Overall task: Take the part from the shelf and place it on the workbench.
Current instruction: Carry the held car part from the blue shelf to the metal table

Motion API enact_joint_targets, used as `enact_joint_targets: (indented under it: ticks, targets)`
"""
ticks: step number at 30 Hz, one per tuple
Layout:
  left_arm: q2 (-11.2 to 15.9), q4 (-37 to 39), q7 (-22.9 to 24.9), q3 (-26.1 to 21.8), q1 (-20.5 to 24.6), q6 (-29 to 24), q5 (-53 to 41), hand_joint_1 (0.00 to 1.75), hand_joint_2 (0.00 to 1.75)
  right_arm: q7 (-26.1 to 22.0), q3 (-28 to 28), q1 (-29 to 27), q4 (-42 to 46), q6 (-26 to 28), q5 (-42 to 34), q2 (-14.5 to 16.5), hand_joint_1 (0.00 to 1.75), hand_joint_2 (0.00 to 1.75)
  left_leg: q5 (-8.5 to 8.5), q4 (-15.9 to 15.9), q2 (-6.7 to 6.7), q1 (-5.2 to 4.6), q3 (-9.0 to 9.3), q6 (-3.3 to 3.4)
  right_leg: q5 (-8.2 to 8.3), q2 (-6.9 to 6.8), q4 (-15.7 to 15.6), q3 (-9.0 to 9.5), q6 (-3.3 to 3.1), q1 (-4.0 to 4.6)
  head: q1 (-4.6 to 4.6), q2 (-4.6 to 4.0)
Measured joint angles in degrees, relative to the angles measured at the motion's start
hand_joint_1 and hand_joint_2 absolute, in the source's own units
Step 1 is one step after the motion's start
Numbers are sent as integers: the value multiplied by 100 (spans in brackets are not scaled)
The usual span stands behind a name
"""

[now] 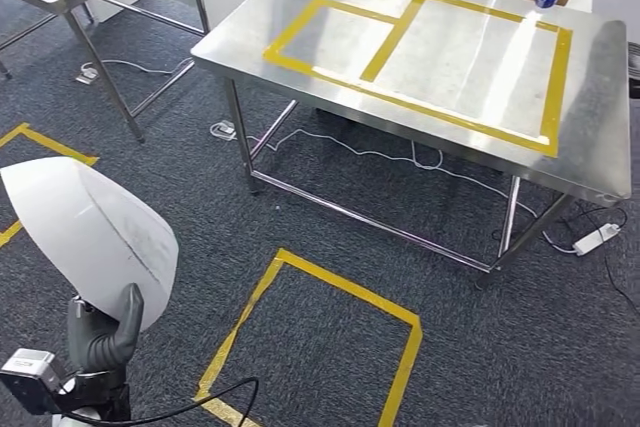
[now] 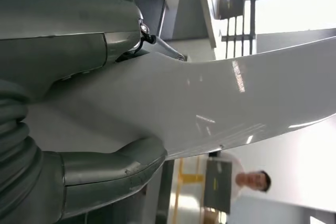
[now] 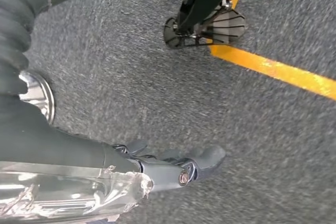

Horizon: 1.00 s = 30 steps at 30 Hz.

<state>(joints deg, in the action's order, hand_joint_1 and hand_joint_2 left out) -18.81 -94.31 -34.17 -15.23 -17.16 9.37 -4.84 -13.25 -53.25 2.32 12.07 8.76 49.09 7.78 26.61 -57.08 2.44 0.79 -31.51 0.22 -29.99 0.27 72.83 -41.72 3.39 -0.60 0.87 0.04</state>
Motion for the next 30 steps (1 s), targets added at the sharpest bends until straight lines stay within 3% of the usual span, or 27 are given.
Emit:
enact_joint_targets:
  ticks: [3, 5, 7, 9, 11, 12, 13, 14, 15, 16, 18, 20, 22, 24, 26, 27, 28, 29, 30]
  targets:
    - [31, 2, 37, 142, -4, 83, 193, 175, 175, 76, -10, 14, 0, 51, 15, 0, 0, 175, 64, -6, 170, -33, 81, -64, 457, -279, -1106, 603, -51, 33, 1, 0]
    - [48, 2, 86, 178, -3, 98, 334, 175, 175, 112, -15, 33, 0, 72, 21, 0, 0, 175, 91, -1, 269, -66, 113, -122, 492, -343, -1359, 726, -111, 63, -7, 0]
    - [60, 2, 129, 193, 7, 132, 456, 175, 175, 132, -28, 26, 0, 77, 28, 0, 0, 175, 106, 16, 334, -60, 136, -187, 508, -206, -1369, 708, -185, 55, -11, 0]
    - [76, 2, 156, 207, 12, 197, 512, 175, 175, 127, -52, 23, 0, 78, 44, -1, 0, 175, 249, -161, 166, -42, 70, -251, 532, -87, -1400, 714, -250, 27, -26, 0]
    - [105, 4, 198, 222, 0, 201, 477, 175, 175, 113, -69, 44, 0, 80, 69, -2, 0, 175, 583, -790, -93, -33, -237, -284, 544, 41, -1413, 711, -295, 9, -52, 0]
    - [120, 5, 224, 227, -9, 180, 451, 175, 175, 108, -72, 52, 0, 80, 81, -3, 0, 175, 745, -1186, -156, -32, -448, -291, 545, 111, -1412, 707, -310, 8, -59, 0]
    - [133, 6, 248, 230, -14, 154, 429, 175, 175, 106, -73, 51, 0, 81, 89, -2, 0, 175, 821, -1475, -183, -32, -615, -294, 545, 187, -1412, 706, -315, 8, -62, 0]
    - [144, 7, 260, 233, -17, 138, 419, 175, 175, 106, -74, 44, 0, 81, 93, -2, 0, 175, 789, -1594, -197, -31, -705, -294, 544, 263, -1412, 708, -316, 7, -61, 0]
    - [154, 7, 266, 236, -17, 130, 415, 175, 175, 106, -76, 37, 0, 81, 95, -2, 0, 175, 647, -1499, -212, -28, -692, -290, 545, 341, -1411, 713, -312, 2, -62, 0]
    - [158, 7, 267, 238, -16, 126, 406, 175, 175, 106, -79, 34, 0, 81, 95, -2, 0, 175, 427, -1210, -251, -19, -577, -285, 547, 423, -1409, 718, -300, -6, -62, 0]
    - [162, 7, 269, 242, -14, 122, 386, 175, 175, 105, -86, 42, 0, 81, 95, -2, 0, 175, 65, -467, -467, 23, -258, -274, 549, 586, -1387, 705, -250, -10, -64, 0]
    - [165, 9, 274, 247, -12, 121, 378, 175, 175, 102, -91, 41, 0, 83, 95, -2, 0, 175, -17, -80, -617, 41, -93, -235, 555, 715, -1379, 665, -176, -8, -65, 0]
    - [167, 11, 277, 265, -2, 121, 378, 175, 175, 99, -95, 3, 0, 84, 95, -4, 0, 175, -8, -44, -546, 30, -79, -155, 572, 791, -1413, 623, -99, -23, -64, 0]
    - [164, 11, 276, 299, 5, 123, 379, 175, 175, 99, -99, -27, -1, 85, 95, -4, 0, 175, -23, -26, -437, 36, -67, -68, 474, 555, -1272, 540, -40, -14, -31, 0]
    - [163, 11, 276, 321, -10, 126, 379, 175, 175, 99, -100, -4, -2, 85, 95, -3, 0, 175, -20, -17, -300, 26, -56, -8, 144, 173, -688, 272, -2, 2, 8, 0]
    - [164, 11, 276, 324, -19, 127, 380, 175, 175, 98, -100, 14, -2, 85, 95, -2, 0, 175, -12, -17, -223, 14, -51, 8, -46, 73, -290, 80, 12, -1, 16, 0]
    - [165, 11, 276, 325, -24, 127, 380, 175, 175, 98, -100, 25, -2, 85, 95, -2, 0, 175, -4, -17, -147, 4, -45, 16, -169, 35, 35, -75, 20, -4, 14, 0]
    - [166, 12, 276, 326, -25, 127, 380, 175, 175, 99, -101, 26, -2, 85, 95, -2, 0, 175, 7, -18, -73, -4, -34, 19, -189, 21, 192, -145, 22, -4, 15, 0]
    - [166, 13, 276, 327, -24, 127, 380, 175, 175, 99, -103, 20, -2, 85, 95, -2, 0, 175, 22, -18, -3, -9, -16, 16, -104, 9, 132, -103, 18, -4, 15, 0]
